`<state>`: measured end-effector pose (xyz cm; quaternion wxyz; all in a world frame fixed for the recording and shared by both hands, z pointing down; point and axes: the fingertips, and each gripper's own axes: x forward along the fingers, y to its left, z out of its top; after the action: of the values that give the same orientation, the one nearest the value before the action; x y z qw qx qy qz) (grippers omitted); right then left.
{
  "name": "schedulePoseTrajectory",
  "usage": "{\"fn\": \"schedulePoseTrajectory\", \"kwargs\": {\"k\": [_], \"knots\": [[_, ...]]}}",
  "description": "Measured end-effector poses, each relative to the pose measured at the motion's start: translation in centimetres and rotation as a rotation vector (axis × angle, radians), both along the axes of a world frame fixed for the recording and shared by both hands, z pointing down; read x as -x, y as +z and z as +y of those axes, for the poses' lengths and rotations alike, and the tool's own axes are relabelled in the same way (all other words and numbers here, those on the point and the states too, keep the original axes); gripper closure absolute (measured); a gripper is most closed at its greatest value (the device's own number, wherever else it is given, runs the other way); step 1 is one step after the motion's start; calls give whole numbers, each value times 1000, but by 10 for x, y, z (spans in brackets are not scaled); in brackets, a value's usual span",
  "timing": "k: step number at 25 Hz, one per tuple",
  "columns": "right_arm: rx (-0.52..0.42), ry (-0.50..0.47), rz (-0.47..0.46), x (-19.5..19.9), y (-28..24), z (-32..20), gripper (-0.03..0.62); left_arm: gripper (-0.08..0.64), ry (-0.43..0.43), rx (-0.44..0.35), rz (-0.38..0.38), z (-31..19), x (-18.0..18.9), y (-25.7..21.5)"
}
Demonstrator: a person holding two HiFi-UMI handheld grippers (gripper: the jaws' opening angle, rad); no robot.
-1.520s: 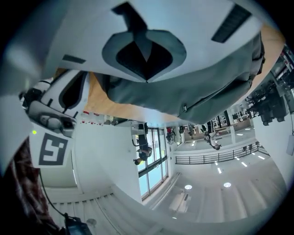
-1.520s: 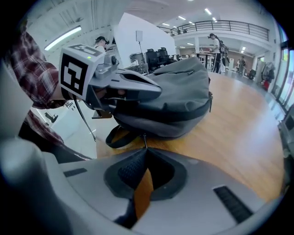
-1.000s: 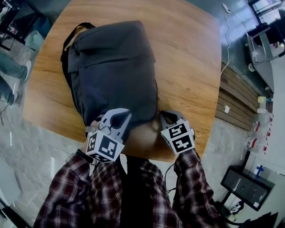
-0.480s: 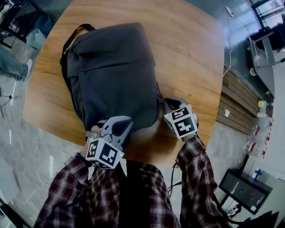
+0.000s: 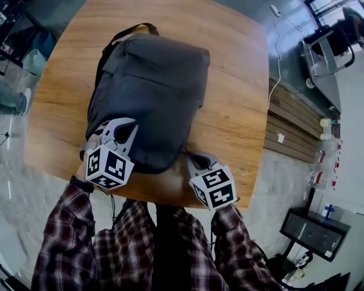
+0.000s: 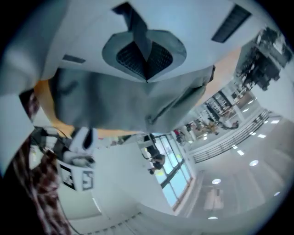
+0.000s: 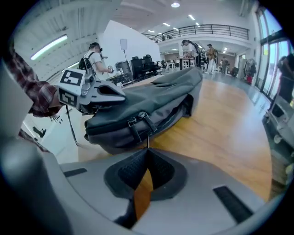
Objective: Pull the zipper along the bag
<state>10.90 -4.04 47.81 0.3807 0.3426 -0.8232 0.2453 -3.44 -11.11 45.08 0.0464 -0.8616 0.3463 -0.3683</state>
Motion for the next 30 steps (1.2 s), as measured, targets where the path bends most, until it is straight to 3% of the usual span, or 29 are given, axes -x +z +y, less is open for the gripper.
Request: {"fn": "schedulePoseTrajectory", "kwargs": {"k": [3,6,9,12,19,30], "knots": [[43,16,-60,19,4,25,584,551,-156,103,209,-3,-29,-30],[83,34,-123,42,6,42,584,551,-167,247,313,17,-68,-36],[97,30,-130,57,9,49,583,551,-180,326,294,33,-72,-13],[69,-34,-49,53,19,52,584,551,-213,397,325,45,-52,18],[-24,-207,165,27,36,42,583,551,-163,347,290,56,-49,35],[-85,-198,259,-10,33,-45,578,551,-141,332,259,59,-51,39]]}}
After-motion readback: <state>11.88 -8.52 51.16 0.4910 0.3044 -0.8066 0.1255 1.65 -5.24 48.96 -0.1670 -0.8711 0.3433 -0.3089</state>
